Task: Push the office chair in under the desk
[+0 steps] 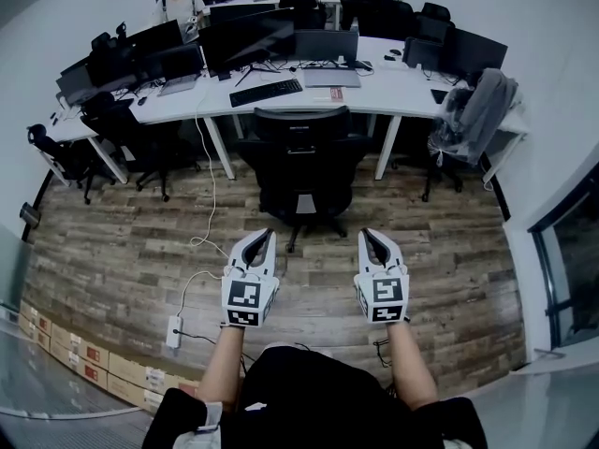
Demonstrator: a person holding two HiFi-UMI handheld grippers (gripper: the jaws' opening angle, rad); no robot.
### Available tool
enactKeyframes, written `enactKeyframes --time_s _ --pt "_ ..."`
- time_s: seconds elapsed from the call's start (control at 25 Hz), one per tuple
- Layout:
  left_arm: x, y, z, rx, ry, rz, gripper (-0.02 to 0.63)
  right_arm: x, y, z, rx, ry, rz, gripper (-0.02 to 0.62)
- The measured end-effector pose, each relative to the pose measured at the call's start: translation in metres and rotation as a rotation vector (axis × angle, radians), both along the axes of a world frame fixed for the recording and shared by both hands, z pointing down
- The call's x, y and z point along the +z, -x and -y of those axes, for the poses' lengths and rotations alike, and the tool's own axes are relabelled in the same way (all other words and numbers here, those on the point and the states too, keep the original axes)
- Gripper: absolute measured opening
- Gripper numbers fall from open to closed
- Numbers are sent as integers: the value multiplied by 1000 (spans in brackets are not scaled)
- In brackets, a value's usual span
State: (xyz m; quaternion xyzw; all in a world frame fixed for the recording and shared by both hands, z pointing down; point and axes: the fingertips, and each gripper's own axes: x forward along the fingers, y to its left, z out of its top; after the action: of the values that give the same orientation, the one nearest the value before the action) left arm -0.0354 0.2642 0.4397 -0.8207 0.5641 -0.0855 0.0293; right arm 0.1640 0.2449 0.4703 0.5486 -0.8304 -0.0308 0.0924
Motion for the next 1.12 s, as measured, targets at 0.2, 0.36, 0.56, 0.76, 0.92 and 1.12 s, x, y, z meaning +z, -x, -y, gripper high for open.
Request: enactKeyframes --time_s 0.2,0.36,0.56,0.76,0.92,1.12 --pt "12 -12 -10 5 -22 86 15 11 -10 -8 -14 7 0 25" --pt "8 -14 -11 -9 -29 99 15 20 -10 -9 -32 15 -15 25" --pt "11 -16 -8 -20 -24 100 15 20 -9 -8 -43 16 -29 25" --pt "15 -10 7 -26 -18 76 15 17 -7 5 -37 8 -32 25" --pt "19 -5 27 -42 -6 68 15 16 -4 21 -36 7 -37 25" --pt "22 3 60 -44 -5 58 15 16 5 54 -36 -5 -49 25"
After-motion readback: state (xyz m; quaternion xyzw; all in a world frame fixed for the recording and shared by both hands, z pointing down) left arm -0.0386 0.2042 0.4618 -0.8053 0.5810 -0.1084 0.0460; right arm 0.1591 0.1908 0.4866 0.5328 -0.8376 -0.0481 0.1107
